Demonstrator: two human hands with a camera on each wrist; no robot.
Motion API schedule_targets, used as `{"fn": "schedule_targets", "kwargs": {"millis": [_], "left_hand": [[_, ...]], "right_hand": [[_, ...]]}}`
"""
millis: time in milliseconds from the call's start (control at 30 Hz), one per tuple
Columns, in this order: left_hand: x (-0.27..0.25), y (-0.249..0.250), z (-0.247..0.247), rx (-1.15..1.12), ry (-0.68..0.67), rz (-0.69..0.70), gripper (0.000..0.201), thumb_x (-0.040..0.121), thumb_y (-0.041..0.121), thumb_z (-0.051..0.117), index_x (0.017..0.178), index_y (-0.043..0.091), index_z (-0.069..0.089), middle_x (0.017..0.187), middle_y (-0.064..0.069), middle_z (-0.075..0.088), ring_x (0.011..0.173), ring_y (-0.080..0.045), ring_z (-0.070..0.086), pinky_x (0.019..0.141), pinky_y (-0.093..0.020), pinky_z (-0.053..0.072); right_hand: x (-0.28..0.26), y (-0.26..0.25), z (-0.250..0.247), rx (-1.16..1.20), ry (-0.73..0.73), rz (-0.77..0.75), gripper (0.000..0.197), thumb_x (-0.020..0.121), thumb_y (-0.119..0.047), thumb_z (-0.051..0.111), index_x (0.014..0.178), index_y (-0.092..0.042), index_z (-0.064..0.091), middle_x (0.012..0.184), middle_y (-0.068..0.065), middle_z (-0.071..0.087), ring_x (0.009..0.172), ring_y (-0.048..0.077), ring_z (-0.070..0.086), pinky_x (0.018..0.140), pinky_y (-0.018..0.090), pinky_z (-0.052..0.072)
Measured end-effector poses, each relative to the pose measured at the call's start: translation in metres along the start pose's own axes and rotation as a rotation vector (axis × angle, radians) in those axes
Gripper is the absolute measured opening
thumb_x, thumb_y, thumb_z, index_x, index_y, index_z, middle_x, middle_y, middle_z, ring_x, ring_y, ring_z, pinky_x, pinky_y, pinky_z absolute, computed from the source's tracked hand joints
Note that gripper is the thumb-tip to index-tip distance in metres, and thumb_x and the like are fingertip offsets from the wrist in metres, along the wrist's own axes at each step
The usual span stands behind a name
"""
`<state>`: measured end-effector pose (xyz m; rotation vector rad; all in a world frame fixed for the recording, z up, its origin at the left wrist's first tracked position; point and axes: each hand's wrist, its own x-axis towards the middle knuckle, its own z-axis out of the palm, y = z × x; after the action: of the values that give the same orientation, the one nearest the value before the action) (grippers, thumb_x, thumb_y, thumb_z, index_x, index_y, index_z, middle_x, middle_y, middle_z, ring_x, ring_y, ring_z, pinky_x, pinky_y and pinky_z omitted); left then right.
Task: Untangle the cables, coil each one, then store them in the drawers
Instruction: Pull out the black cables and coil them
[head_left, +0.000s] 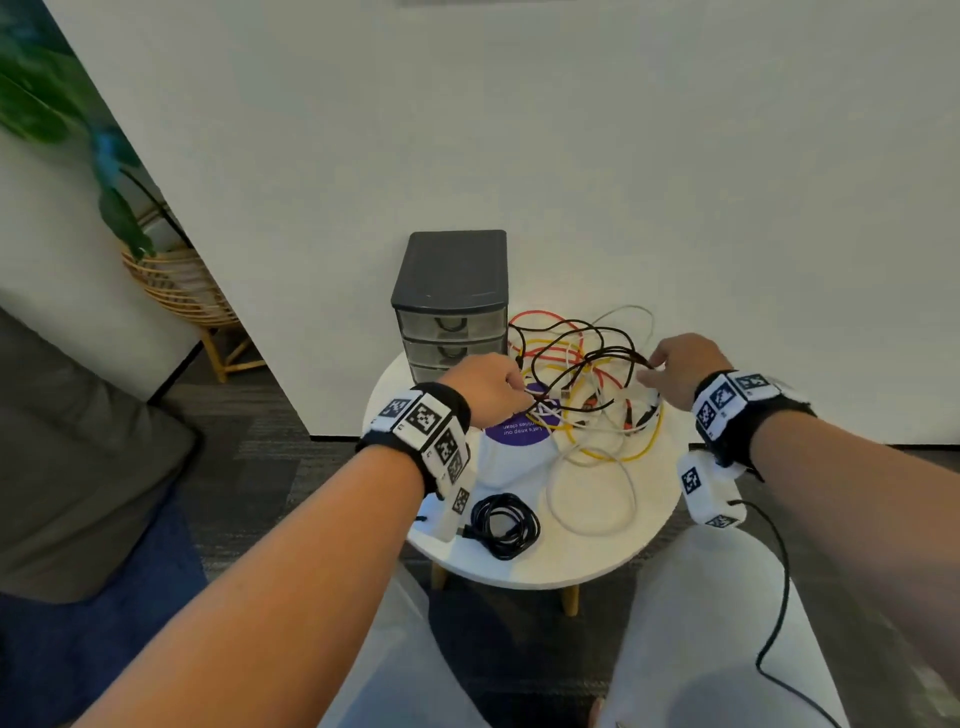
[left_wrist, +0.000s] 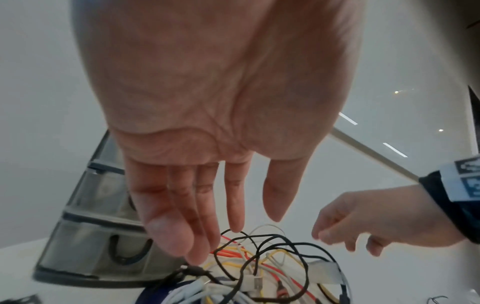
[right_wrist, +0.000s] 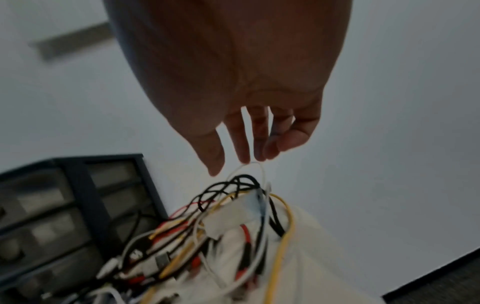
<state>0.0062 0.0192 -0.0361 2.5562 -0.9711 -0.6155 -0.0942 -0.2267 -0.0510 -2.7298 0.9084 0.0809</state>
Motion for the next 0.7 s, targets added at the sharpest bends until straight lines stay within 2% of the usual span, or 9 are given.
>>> {"fn": "schedule_targets", "kwargs": {"millis": [67, 133, 267, 367, 467, 500, 567, 633, 700], "left_hand": [[0.004, 0.003, -0.001, -0.016, 0.002, 0.014, 0.022, 0.095, 0.041, 0.063, 0.112, 0.027, 0.063, 0.120, 0.002, 0.063, 0.102, -0.016, 0.060, 0.068, -0.023, 0.046], [0.004, 0.005, -0.004, -0.049, 0.034, 0.032, 0.020, 0.096, 0.039, 0.062, 0.112, 0.027, 0.064, 0.120, 0.002, 0.063, 0.104, -0.017, 0.060, 0.077, -0.028, 0.051], [-0.003, 0.009, -0.015, -0.149, 0.124, 0.080, 0.022, 0.100, 0.030, 0.061, 0.120, 0.023, 0.062, 0.114, 0.001, 0.066, 0.102, -0.017, 0.063, 0.088, -0.030, 0.052], [-0.007, 0.016, -0.027, -0.183, 0.240, 0.168, 0.043, 0.097, 0.031, 0.065, 0.138, 0.025, 0.052, 0.125, -0.004, 0.057, 0.116, -0.021, 0.058, 0.099, -0.035, 0.050], [-0.011, 0.027, -0.046, -0.175, 0.452, 0.173, 0.067, 0.092, 0.041, 0.069, 0.149, 0.030, 0.036, 0.143, -0.008, 0.043, 0.135, -0.027, 0.038, 0.110, -0.045, 0.037], [-0.014, 0.031, -0.054, -0.159, 0.496, 0.149, 0.067, 0.092, 0.044, 0.068, 0.149, 0.030, 0.037, 0.145, -0.008, 0.042, 0.136, -0.027, 0.034, 0.109, -0.045, 0.034], [-0.017, 0.032, -0.067, -0.164, 0.470, 0.126, 0.046, 0.097, 0.044, 0.062, 0.138, 0.027, 0.050, 0.143, -0.005, 0.047, 0.133, -0.025, 0.038, 0.103, -0.039, 0.035], [-0.017, 0.026, -0.071, -0.210, 0.370, 0.139, 0.023, 0.103, 0.041, 0.053, 0.116, 0.024, 0.062, 0.131, -0.001, 0.056, 0.122, -0.018, 0.048, 0.089, -0.027, 0.037], [-0.017, 0.019, -0.068, -0.266, 0.339, 0.156, 0.021, 0.105, 0.038, 0.049, 0.106, 0.023, 0.063, 0.119, 0.002, 0.061, 0.112, -0.016, 0.056, 0.076, -0.020, 0.036]], "right_hand": [[0.002, -0.003, 0.005, 0.024, 0.006, -0.018, 0.026, 0.098, -0.023, 0.060, 0.102, 0.000, 0.071, 0.110, 0.018, 0.070, 0.101, 0.034, 0.064, 0.087, 0.039, 0.053], [0.004, -0.007, 0.005, 0.070, 0.022, -0.048, 0.019, 0.098, -0.018, 0.058, 0.096, -0.002, 0.069, 0.106, 0.017, 0.069, 0.097, 0.033, 0.063, 0.080, 0.036, 0.050], [0.002, -0.022, -0.009, 0.260, 0.068, -0.177, 0.019, 0.099, -0.021, 0.054, 0.089, -0.007, 0.063, 0.097, 0.012, 0.070, 0.089, 0.029, 0.062, 0.073, 0.032, 0.045], [-0.013, -0.041, -0.042, 0.502, 0.103, -0.343, 0.014, 0.100, -0.021, 0.055, 0.088, -0.016, 0.062, 0.086, -0.001, 0.069, 0.081, 0.021, 0.062, 0.068, 0.027, 0.043], [-0.037, -0.065, -0.086, 0.667, 0.258, -0.504, 0.013, 0.102, -0.025, 0.055, 0.094, -0.017, 0.062, 0.083, -0.006, 0.062, 0.077, 0.013, 0.057, 0.073, 0.029, 0.045], [-0.045, -0.072, -0.100, 0.712, 0.315, -0.546, 0.014, 0.103, -0.026, 0.054, 0.095, -0.018, 0.061, 0.082, -0.008, 0.059, 0.076, 0.011, 0.054, 0.072, 0.028, 0.045], [-0.058, -0.084, -0.126, 0.813, 0.423, -0.610, 0.013, 0.103, -0.028, 0.052, 0.094, -0.021, 0.059, 0.080, -0.011, 0.054, 0.074, 0.008, 0.049, 0.070, 0.025, 0.042], [-0.068, -0.091, -0.147, 0.942, 0.506, -0.645, 0.012, 0.101, -0.029, 0.051, 0.092, -0.025, 0.058, 0.081, -0.011, 0.053, 0.076, 0.007, 0.048, 0.071, 0.022, 0.040], [-0.071, -0.093, -0.159, 1.021, 0.538, -0.633, 0.011, 0.100, -0.030, 0.051, 0.093, -0.026, 0.058, 0.083, -0.011, 0.055, 0.078, 0.007, 0.050, 0.072, 0.020, 0.041]]}}
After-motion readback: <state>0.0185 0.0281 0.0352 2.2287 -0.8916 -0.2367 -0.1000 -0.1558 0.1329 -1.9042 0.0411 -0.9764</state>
